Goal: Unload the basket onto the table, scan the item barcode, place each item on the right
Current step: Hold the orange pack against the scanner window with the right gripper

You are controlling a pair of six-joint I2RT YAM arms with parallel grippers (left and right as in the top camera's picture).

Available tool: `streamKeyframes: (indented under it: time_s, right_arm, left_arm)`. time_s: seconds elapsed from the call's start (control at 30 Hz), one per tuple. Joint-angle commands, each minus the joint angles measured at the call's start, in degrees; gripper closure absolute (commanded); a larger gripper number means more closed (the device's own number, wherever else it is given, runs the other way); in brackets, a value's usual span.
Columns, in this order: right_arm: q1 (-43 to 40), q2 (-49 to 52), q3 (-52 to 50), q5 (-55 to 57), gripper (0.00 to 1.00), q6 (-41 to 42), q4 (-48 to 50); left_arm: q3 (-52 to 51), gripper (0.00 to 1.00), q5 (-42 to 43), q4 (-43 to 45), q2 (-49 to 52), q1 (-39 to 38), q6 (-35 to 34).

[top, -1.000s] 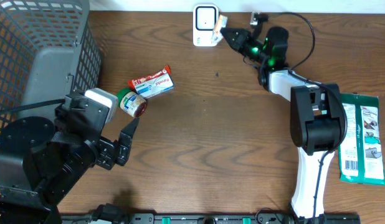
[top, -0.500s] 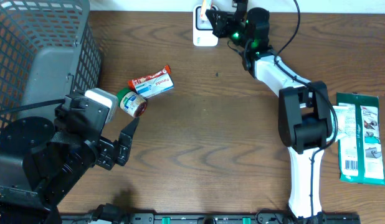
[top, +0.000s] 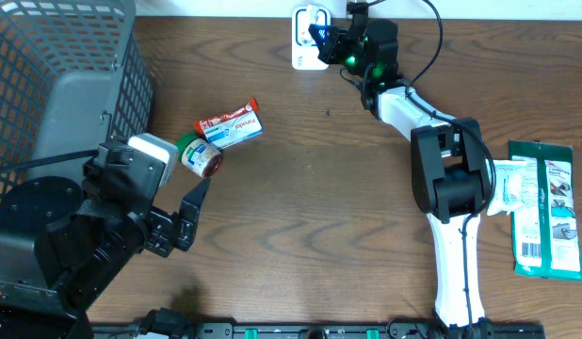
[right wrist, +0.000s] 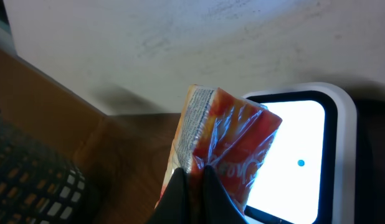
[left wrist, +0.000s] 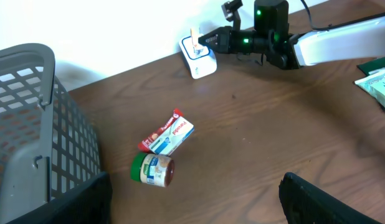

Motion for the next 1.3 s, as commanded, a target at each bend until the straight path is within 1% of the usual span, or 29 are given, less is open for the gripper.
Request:
streamKeyframes:
  time_s: [0.0,0.27,0.4,0.73,0.9,1.1,1.2,1.27]
  right_arm:
    - [-0.46,0.39,1.2,0.66,0.99,-2.01,0.94]
    - [-1.16,0.39,1.2,-1.57,0.99,-2.91,2.1]
    - [-2.12,0.39,1.2,-3.26,0.99,-1.16,2.38]
    - [-2.86,0.39,1.2,-6.6,0.99,-0.55,3.28]
    - [-2.75,0.39,1.2,-9.4,0.99,0.5,6.88]
    - [-2.95,0.39,1.2,-10.8,0.99,0.44,6.6]
    - [-2.93,0.39,1.2,-11.15,0.99,-1.2,6.4]
    - [-2.78,0.39,1.2,-12.96,0.99,-4.66,6.38]
  left_arm:
    - [0.35,0.14,-0.55,0.04,-0.02,0.13,-0.31]
    - [0.35,0.14,-0.55,0.04,-0.04,0.13,-0.31]
    - [0.35,0.14,-0.55,0.07,-0.04,0.13,-0.31]
    - [0.35,0.14,-0.55,0.04,-0.04,0.13,-0.31]
    - [0.35,0.14,-0.55,0.04,-0.04,0.13,-0.31]
    - [0.35,0.14,-0.55,0.07,-0.04,0.13,-0.31]
    - [0.35,0.14,-0.55,0.04,-0.02,0.13,-0.31]
    - [0.35,0.14,-0.55,0.04,-0.04,0.13,-0.31]
